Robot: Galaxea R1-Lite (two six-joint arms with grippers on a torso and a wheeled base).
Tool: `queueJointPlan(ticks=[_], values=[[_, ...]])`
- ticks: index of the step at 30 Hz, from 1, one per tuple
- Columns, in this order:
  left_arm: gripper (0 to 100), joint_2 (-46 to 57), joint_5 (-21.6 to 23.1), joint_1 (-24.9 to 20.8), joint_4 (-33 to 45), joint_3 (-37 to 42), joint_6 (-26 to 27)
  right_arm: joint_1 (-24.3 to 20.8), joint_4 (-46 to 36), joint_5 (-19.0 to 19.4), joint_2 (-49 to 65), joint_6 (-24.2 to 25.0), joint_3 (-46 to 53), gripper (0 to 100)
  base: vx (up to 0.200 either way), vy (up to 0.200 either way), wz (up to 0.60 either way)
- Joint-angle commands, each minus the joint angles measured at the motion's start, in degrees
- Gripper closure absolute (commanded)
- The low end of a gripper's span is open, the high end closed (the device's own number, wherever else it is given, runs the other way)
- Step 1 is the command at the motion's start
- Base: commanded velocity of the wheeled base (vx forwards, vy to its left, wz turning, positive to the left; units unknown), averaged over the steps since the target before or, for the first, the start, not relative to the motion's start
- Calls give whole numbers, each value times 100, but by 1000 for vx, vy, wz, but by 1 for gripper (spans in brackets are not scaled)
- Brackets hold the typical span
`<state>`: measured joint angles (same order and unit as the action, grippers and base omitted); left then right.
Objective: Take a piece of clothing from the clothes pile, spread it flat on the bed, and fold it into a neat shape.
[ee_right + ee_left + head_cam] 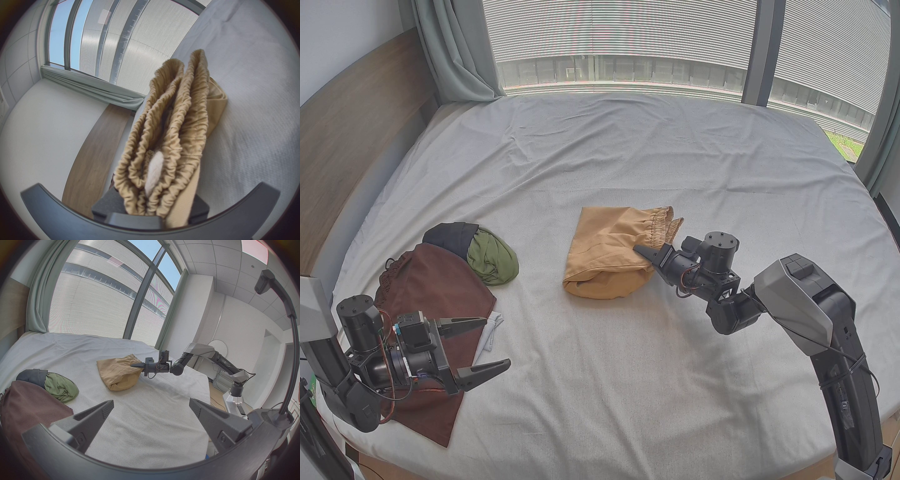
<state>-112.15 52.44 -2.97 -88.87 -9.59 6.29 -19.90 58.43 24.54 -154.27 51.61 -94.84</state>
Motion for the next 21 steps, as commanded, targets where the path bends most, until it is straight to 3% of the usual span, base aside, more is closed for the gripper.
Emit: queueJointPlan(ticks=[1, 8, 9, 13, 21], values=[[0, 18, 3, -1, -8, -7, -5, 12, 19, -81, -15, -20, 212, 100, 0, 0, 0], [0, 9, 3, -1, -8, -16, -5, 12, 19, -204, -33, -29, 229, 100, 0, 0, 0], [0, 9, 3, -1, 1, -16, -5, 21, 19, -213, -33, -55, 229, 0, 0, 0, 0], [0, 1, 3, -1, 1, -7, -5, 73, 11, -239, 2, -275, 379, 0, 0, 0, 0], [0, 9, 3, -19, -8, 1, 4, 91, 28, -239, 706, -864, 1926, 0, 0, 0, 0]])
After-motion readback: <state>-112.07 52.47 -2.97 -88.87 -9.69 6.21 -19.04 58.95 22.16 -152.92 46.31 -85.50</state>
